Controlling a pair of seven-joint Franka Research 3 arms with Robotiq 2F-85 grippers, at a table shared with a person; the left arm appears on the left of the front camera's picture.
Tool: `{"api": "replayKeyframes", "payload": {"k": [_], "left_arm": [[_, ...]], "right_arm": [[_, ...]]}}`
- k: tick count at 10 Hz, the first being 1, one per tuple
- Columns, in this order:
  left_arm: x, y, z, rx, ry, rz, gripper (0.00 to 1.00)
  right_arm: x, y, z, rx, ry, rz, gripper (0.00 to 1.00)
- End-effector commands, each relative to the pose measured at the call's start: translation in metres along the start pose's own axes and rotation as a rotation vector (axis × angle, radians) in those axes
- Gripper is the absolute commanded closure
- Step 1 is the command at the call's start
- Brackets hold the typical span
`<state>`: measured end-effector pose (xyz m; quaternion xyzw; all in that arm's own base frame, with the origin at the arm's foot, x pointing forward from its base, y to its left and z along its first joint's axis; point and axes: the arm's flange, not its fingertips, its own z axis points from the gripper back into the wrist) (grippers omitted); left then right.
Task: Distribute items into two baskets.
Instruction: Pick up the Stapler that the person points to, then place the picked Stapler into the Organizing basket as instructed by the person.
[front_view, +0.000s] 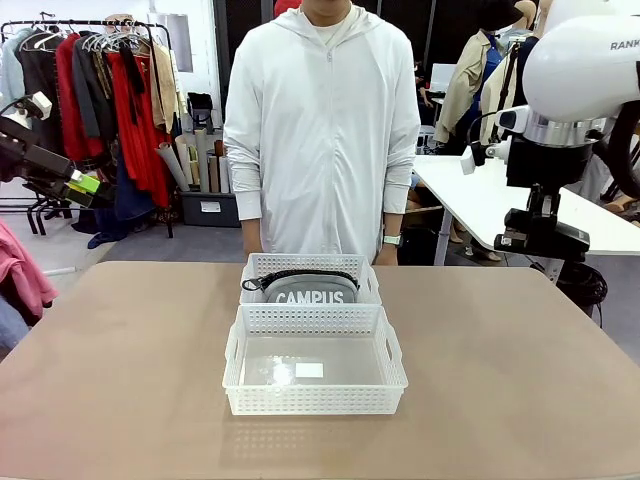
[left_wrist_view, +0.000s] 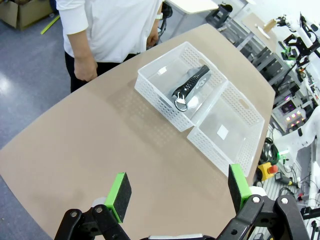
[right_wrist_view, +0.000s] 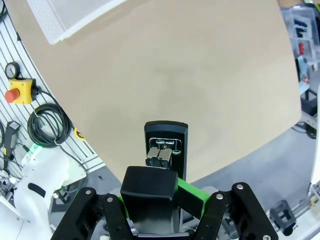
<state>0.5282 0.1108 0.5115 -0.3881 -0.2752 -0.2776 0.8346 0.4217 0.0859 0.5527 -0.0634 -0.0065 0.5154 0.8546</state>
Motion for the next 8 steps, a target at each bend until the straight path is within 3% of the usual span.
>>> {"api": "replayKeyframes", "payload": {"k": [1, 8], "left_arm": [[0.0, -0.001, 0.002, 0.003, -0.003, 0.001, 0.0], [0.0, -0.001, 0.002, 0.003, -0.003, 0.001, 0.0]], "right_arm": [[0.0, 0.0003, 0.0015, -0.003, -0.001, -0.021, 0.87], [0.0, 0.0003, 0.0015, -0.003, -0.001, -0.021, 0.87]]}}
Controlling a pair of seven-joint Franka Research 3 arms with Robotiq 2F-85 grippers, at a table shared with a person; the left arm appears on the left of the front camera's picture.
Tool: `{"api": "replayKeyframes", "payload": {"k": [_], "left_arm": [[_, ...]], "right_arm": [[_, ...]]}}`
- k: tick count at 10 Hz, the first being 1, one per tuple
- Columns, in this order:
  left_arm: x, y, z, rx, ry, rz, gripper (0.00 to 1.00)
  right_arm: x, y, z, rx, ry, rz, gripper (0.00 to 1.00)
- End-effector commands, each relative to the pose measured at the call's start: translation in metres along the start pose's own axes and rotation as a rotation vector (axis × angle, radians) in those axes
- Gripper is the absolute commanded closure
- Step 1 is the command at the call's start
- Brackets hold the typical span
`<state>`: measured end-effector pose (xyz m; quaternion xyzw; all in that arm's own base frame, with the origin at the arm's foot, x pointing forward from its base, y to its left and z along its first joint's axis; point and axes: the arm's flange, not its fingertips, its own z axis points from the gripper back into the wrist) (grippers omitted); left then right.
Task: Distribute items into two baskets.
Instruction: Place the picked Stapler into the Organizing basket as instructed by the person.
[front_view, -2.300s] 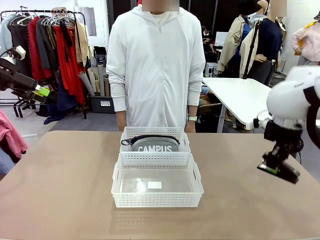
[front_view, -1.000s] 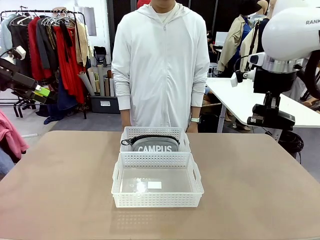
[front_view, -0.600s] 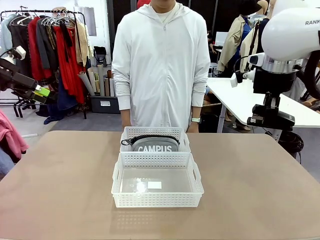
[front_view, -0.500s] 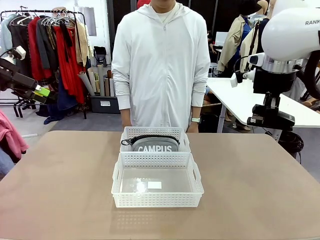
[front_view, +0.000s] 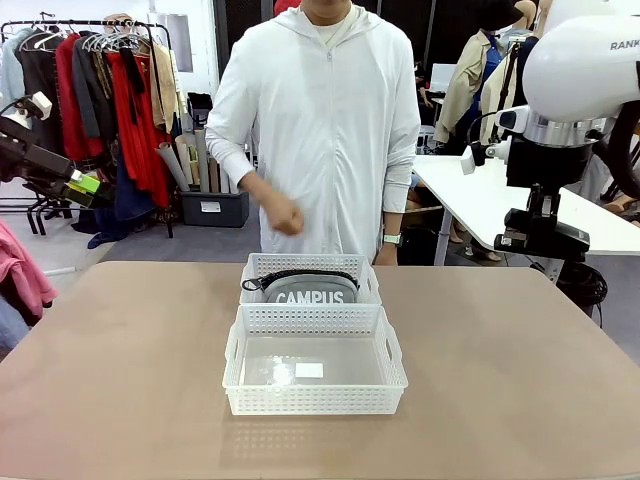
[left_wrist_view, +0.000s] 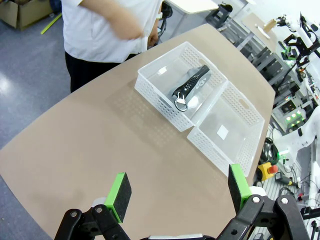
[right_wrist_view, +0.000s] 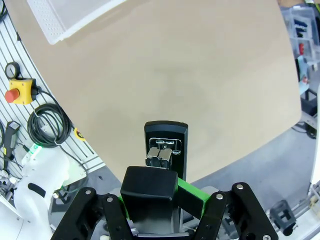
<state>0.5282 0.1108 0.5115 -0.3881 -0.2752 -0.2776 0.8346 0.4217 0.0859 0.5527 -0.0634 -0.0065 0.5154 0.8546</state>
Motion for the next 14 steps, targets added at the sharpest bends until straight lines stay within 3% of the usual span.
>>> {"api": "replayKeyframes", "payload": {"k": [1, 5, 10, 14], "left_arm": [[0.0, -0.001, 0.002, 0.003, -0.003, 0.001, 0.0], [0.0, 0.0, 0.0, 0.0, 0.0, 0.0, 0.0], [-0.038, 0.011, 0.066, 0.019, -0.161, 0.048, 0.0], [-0.059, 0.005, 0.066, -0.043, -0.124, 0.049, 0.0]], "right_arm": [[0.0, 0.0, 0.002, -0.003, -0.001, -0.021, 0.87], [0.0, 0.0, 0.002, -0.003, -0.001, -0.021, 0.87], [0.0, 0.0, 0.002, -0.003, -0.001, -0.021, 0.87], [0.0, 0.0, 0.002, -0.003, -0.001, -0.021, 0.87]]}}
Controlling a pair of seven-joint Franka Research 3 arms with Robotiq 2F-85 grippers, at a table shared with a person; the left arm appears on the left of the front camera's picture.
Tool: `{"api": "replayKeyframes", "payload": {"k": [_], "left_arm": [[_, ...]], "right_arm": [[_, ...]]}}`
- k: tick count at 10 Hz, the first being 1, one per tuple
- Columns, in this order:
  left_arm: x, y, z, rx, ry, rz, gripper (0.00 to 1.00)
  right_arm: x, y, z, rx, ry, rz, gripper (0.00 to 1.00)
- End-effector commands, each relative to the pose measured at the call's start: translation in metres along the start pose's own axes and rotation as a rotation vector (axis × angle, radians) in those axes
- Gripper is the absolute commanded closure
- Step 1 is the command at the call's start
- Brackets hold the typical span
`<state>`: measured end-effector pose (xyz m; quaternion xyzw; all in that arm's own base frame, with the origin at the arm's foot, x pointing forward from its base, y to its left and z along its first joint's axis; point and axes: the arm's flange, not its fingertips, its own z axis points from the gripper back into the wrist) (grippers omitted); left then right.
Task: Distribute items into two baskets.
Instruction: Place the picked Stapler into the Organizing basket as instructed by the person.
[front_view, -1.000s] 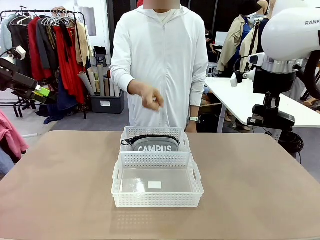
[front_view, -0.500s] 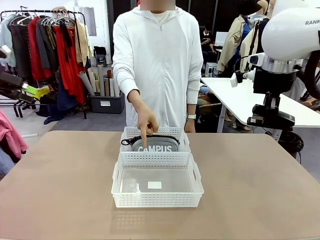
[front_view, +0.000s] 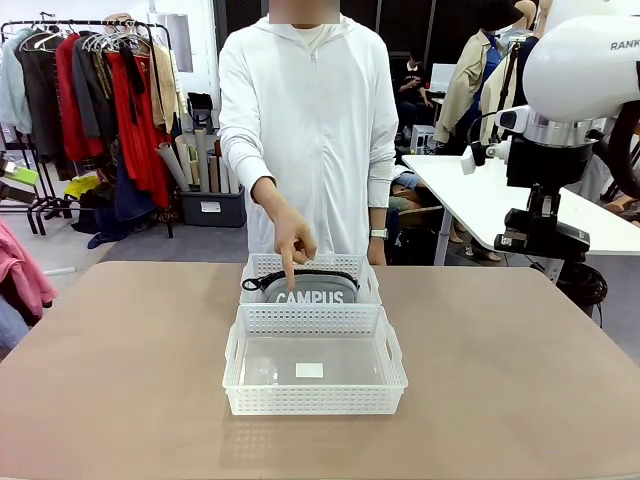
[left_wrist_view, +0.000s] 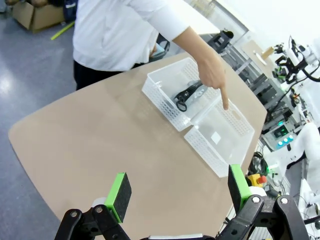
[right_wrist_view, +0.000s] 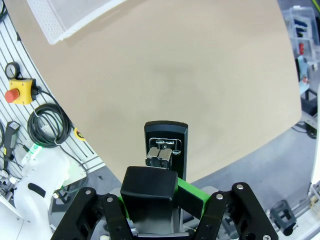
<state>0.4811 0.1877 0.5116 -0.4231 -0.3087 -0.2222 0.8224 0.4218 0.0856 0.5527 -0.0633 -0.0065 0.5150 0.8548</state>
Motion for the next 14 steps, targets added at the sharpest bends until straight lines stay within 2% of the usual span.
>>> {"api": "replayKeyframes", "payload": {"k": [1, 3, 4, 6, 14], "left_arm": [[-0.012, -0.005, -0.009, -0.042, 0.013, -0.028, 0.0], [-0.017, -0.006, -0.007, -0.058, 0.011, -0.043, 0.0], [-0.019, -0.007, -0.007, -0.056, 0.01, -0.043, 0.0], [-0.02, -0.008, -0.009, -0.058, 0.021, -0.043, 0.0], [-0.012, -0.002, -0.011, -0.05, 0.018, -0.021, 0.0]], "right_arm": [[0.0, 0.001, 0.002, -0.004, -0.001, -0.02, 0.87], [0.0, 0.0, 0.0, 0.0, 0.0, 0.0, 0.87], [0.003, 0.004, 0.001, -0.003, -0.042, 0.049, 0.87], [0.014, 0.013, 0.001, -0.016, -0.06, 0.096, 0.87], [0.082, 0.051, -0.016, -0.053, -0.122, 0.33, 0.87]]}}
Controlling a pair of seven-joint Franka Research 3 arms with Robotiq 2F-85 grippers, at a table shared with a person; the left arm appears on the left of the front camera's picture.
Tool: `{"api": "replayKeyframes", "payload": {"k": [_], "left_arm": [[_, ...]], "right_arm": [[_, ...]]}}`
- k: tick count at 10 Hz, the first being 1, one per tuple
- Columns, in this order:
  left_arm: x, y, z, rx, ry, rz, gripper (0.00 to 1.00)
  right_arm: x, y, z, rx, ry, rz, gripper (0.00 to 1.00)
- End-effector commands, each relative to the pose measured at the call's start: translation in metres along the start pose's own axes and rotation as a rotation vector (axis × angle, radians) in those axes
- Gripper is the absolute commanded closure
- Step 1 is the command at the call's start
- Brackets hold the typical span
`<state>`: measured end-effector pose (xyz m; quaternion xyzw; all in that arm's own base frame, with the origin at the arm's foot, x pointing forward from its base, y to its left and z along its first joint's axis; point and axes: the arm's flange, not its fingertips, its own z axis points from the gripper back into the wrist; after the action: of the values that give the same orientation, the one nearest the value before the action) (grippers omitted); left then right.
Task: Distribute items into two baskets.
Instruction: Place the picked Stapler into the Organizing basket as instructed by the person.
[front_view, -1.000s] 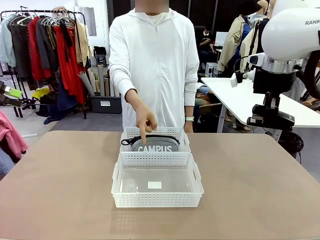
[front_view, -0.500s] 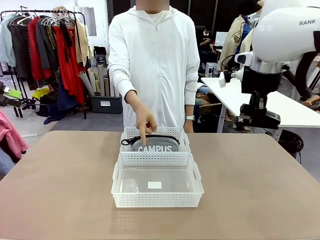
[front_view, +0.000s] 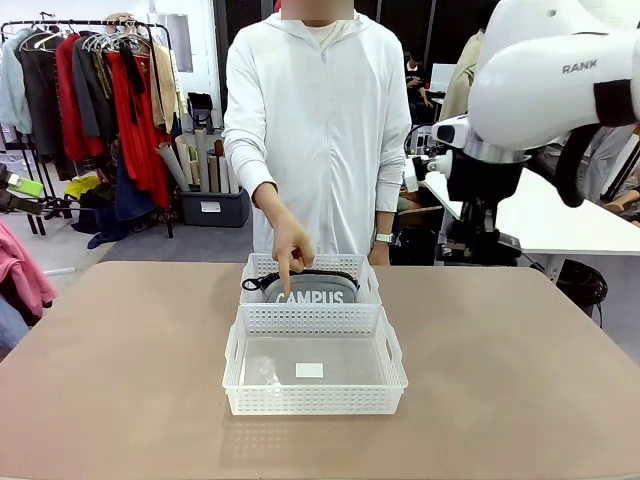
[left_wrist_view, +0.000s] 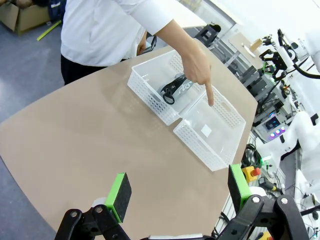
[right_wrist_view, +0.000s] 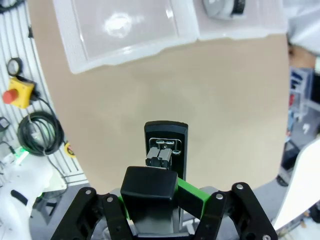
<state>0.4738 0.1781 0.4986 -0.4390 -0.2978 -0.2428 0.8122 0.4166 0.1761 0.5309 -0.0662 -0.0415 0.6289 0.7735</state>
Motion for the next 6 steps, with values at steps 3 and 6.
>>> {"api": "replayKeyframes", "payload": {"k": [3, 6], "left_arm": [[0.001, 0.0, 0.001, 0.003, -0.004, -0.001, 0.0], [0.001, 0.0, 0.001, 0.003, -0.004, -0.001, 0.0]], "right_arm": [[0.047, 0.007, -0.018, -0.026, -0.076, 0.176, 0.87], [0.087, 0.013, -0.033, -0.041, -0.097, 0.286, 0.87]]}}
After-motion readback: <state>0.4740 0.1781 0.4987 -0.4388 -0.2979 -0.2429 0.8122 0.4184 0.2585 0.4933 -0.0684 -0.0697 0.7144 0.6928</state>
